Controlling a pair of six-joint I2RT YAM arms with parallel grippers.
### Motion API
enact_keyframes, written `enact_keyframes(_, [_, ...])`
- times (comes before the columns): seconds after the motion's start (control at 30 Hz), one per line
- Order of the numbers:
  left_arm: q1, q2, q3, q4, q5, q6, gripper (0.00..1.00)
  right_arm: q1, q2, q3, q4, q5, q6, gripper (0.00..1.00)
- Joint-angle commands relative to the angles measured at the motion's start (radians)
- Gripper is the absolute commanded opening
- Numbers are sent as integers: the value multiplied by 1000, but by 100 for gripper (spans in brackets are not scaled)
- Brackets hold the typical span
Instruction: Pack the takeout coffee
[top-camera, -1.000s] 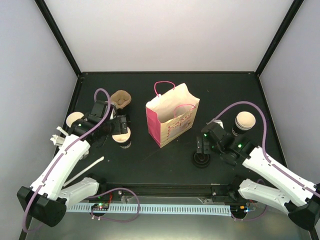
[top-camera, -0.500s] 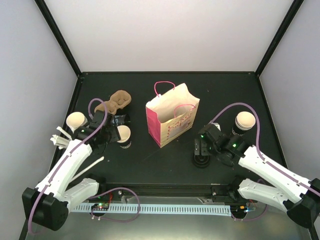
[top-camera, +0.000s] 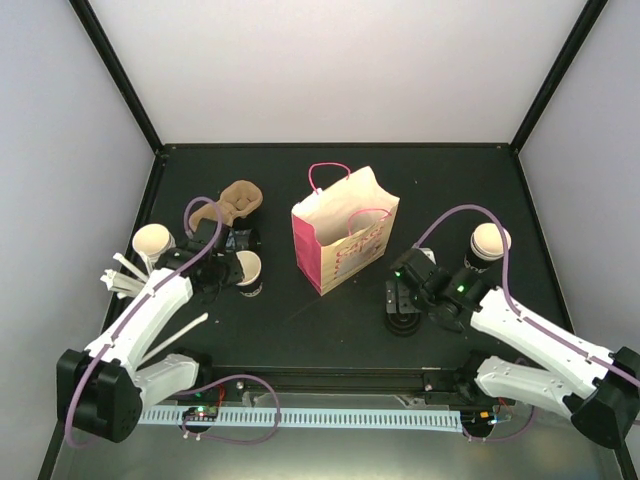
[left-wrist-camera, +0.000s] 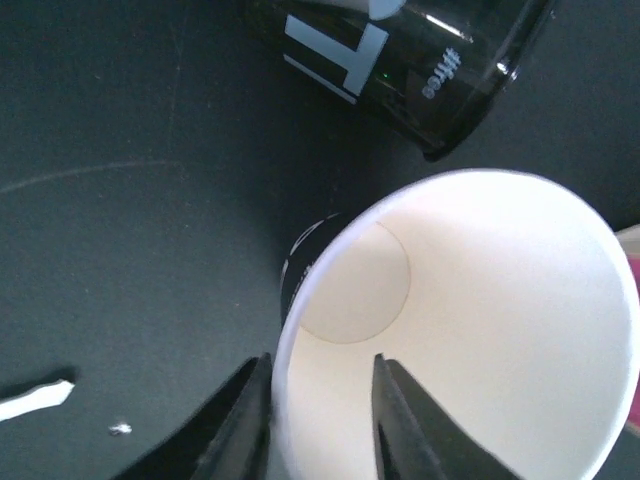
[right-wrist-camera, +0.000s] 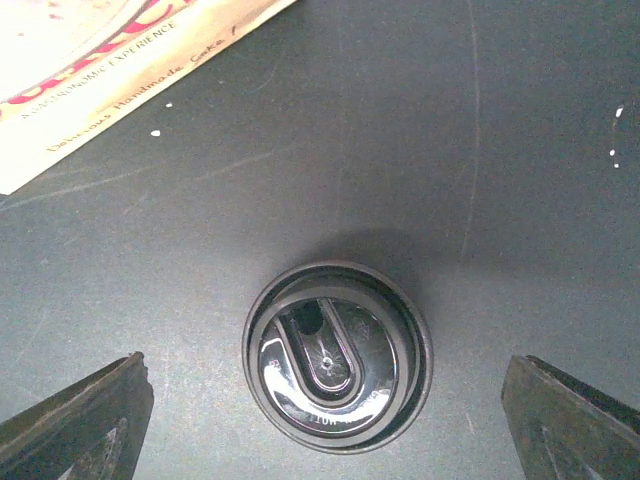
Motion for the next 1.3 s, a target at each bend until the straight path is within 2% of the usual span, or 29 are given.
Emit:
enact_keyframes(0.0, [8,24,14,48,54,-3,20,12,-32,25,16,-24,-36,97])
enact_keyframes(0.07, [8,34,17,37,70,1,4,19,-33,28,15,-36,-42,96])
enact_keyframes(0.13, [8,30,21,11,88,7,2,37,-28,35,19,-61,-59,95])
enact_keyframes(0.3, [-7,-43,-2,-47,174,15,1,124,-30,46,63,-155,-119,94])
enact_keyframes(0.4, [-58,-92,-15,-82,194,1,2,160,-26,44,83,-183,-126,93])
enact_keyframes(0.47, [-126,-124,-31,-83,197,-39,2,182,-19,43,93,-191,-128,92])
enact_keyframes(0.57, [-293,-141,-56,-44,181,-160,2,206,-3,44,110,-202,-128,92])
enact_keyframes(0.7, [-497,-92,-52,15,148,-311,2,211,-2,31,152,-232,-116,90])
enact_keyframes(0.87, [-662,3,-6,70,94,-414,2,211,-36,17,180,-255,-86,80])
enact_keyframes(1.1, [-795,168,142,48,4,-459,2,223,-16,17,178,-267,-73,60])
enact_keyframes(1.27, [-836,245,194,72,6,-457,15,252,9,39,172,-251,-66,58])
